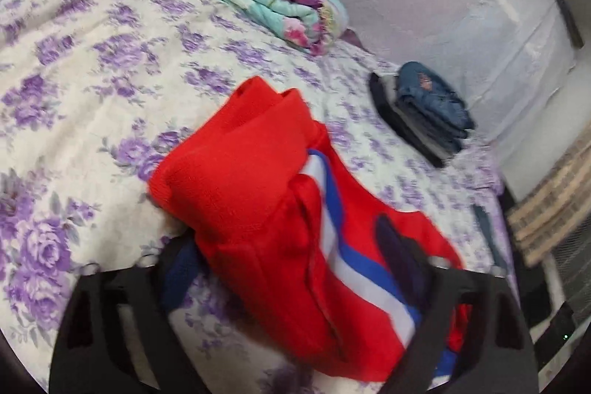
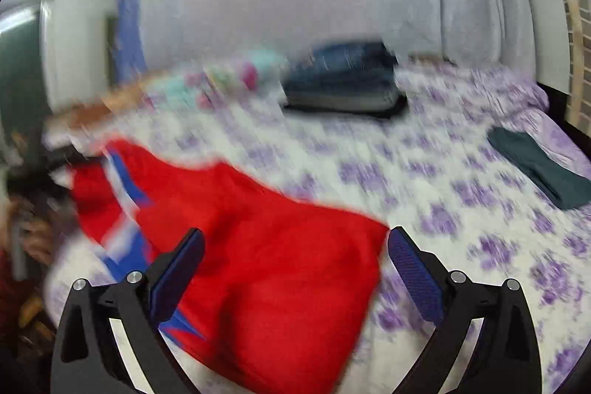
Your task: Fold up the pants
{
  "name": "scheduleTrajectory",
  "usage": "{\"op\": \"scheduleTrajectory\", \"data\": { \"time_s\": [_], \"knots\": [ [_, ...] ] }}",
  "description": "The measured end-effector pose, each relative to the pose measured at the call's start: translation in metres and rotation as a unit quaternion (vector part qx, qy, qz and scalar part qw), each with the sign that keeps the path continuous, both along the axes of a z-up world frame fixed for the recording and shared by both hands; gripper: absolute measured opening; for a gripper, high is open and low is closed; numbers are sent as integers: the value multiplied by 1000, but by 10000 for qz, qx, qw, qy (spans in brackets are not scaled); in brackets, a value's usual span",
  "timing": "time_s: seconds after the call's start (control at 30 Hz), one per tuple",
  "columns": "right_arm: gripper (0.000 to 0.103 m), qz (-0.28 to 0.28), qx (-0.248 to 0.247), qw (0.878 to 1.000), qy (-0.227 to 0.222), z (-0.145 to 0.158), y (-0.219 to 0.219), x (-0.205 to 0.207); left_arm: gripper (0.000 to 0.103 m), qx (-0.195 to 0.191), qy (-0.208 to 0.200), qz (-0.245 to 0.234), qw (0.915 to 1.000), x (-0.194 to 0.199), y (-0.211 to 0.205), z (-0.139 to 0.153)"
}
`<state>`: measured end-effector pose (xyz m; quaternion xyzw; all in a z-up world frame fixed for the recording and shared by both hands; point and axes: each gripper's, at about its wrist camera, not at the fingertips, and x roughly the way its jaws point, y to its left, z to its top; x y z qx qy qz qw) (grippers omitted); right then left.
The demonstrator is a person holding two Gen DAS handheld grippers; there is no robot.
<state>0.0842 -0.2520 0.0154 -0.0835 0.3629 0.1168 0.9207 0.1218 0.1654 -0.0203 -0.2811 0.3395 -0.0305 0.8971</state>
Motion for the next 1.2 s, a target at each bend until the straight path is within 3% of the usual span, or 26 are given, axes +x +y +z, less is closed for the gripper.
{"op": "scheduleTrajectory", "data": {
  "time_s": [0.03,0.1,0.23,0.37,0.47,0.5,0.6,0.73,0.93,1.07,1.2],
  "knots": [
    [99,69,-168,9983,560,-15,5,12,66,54,30,81,9999,0,0,-1],
    [100,21,199,9987,473,-8,-5,11,48,104,71,182,9998,-1,3,-1],
    [99,186,917,9931,709,-9,-27,12,34,419,83,257,9988,-6,-5,4],
    [99,95,1554,9865,516,-5,-48,4,25,1195,-67,180,9926,-14,-33,19],
    [99,-110,1876,9821,101,1,-64,-6,24,1626,-178,153,9864,-19,-53,29],
    [99,-212,1882,9818,133,-1,-67,-5,23,1728,-201,145,9847,-20,-59,32],
    [100,-339,1570,9840,774,-14,-63,14,20,2125,-307,101,9766,-25,-80,40],
    [100,-29,1197,9900,739,-12,-48,12,19,2743,-497,146,9602,-35,-102,51],
    [100,-44,1710,9824,756,-15,-64,11,19,2818,-523,127,9580,-39,-111,52],
    [100,-48,1692,9827,749,-14,-63,11,20,2817,-461,175,9582,-40,-107,47],
    [100,-49,1715,9824,744,-14,-64,11,29,2784,-412,210,9594,-39,-103,44]
  ]
}}
